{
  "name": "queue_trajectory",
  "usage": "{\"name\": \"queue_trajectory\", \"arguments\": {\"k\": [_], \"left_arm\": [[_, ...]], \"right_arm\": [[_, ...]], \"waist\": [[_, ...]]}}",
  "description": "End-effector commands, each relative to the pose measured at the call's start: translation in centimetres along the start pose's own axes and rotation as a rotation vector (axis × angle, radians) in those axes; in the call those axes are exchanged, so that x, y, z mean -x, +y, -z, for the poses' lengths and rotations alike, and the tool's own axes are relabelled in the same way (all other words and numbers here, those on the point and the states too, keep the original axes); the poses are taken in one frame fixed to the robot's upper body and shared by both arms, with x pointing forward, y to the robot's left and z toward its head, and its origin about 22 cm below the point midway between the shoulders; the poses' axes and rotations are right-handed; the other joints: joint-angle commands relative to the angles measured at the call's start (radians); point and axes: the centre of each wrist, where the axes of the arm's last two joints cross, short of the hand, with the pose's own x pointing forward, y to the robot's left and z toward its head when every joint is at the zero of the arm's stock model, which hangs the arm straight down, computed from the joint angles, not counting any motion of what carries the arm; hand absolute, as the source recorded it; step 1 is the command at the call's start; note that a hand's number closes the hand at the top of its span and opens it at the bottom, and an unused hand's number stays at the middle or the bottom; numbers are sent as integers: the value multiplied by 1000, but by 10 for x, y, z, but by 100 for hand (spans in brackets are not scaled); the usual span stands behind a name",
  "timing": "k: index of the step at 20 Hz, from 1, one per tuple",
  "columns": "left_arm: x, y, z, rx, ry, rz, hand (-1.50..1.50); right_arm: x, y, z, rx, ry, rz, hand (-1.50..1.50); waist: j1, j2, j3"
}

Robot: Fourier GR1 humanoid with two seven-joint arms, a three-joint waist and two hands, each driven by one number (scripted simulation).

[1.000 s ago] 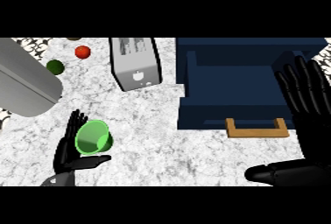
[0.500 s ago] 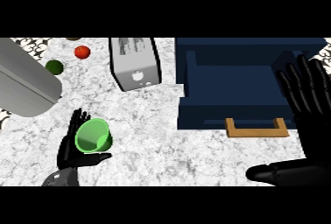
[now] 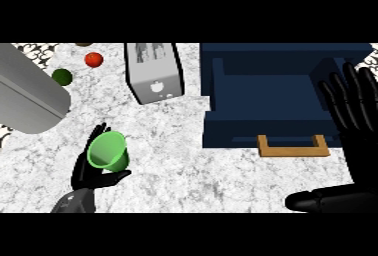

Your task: Pick up the cup, place it into the drawer and close the drawer

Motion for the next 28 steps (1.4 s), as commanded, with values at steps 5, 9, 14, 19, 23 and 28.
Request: {"name": "queue_trajectory", "arguments": {"k": [5,9,14,19,23,28], "left_arm": [[5,-1,-11,92,-114,-101,150],[2,-8,7,47,-176,-27,150],[-12,-2,15,-39,-227,22,150],[-7,-11,13,-75,-278,29,150],[-22,-11,21,-20,-346,-19,150],[-48,-44,48,139,-370,11,150]], "right_arm": [[-4,-3,10,-6,9,-10,-150],[-8,-2,-9,-5,9,-14,-150],[-4,-6,-7,-1,-7,-11,-150],[-6,2,10,-3,7,-17,-150],[4,-4,-15,17,8,-17,-150],[3,-15,-13,8,29,-21,-150]], "waist": [[6,-1,0],[-5,0,-1],[5,-2,1],[5,-1,0],[8,-4,1],[11,-6,2]]}}
